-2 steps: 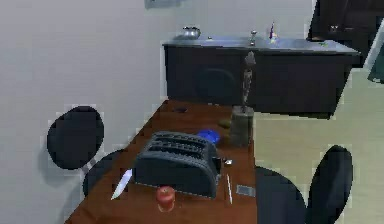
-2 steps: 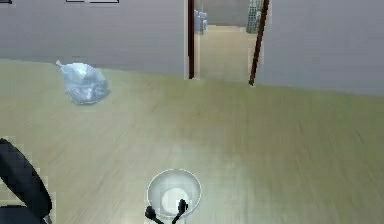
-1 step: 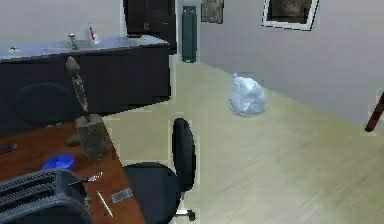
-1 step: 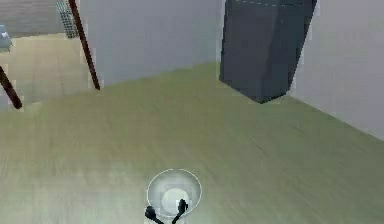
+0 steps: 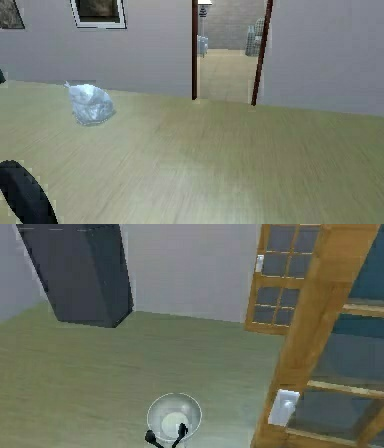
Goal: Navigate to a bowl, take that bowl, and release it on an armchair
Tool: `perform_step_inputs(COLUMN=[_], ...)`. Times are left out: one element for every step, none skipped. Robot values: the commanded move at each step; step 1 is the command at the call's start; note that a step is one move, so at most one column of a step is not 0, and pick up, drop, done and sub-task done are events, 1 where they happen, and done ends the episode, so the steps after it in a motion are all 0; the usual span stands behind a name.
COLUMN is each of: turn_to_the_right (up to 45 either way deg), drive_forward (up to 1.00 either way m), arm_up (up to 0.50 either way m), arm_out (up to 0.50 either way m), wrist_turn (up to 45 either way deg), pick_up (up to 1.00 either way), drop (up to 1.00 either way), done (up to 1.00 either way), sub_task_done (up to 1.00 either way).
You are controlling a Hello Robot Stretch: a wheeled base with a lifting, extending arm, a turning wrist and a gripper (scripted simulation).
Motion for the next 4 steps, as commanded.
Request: perform_step_inputs(turn_to_the_right=[6.0,0.0,0.0,3.0], drive_forward=[0.0,1.0,1.0,0.0], arm_up=[0.0,0.0,0.0,0.0], arm_out=[0.0,0.0,0.0,0.0], wrist_turn=[0.0,0.0,0.0,0.0], pick_up=[0.0,0.0,0.0,0.0], drop=[0.0,0.0,0.0,0.0], done=[0.0,0.0,0.0,0.0], sub_task_done=[0.0,0.0,0.0,0.0])
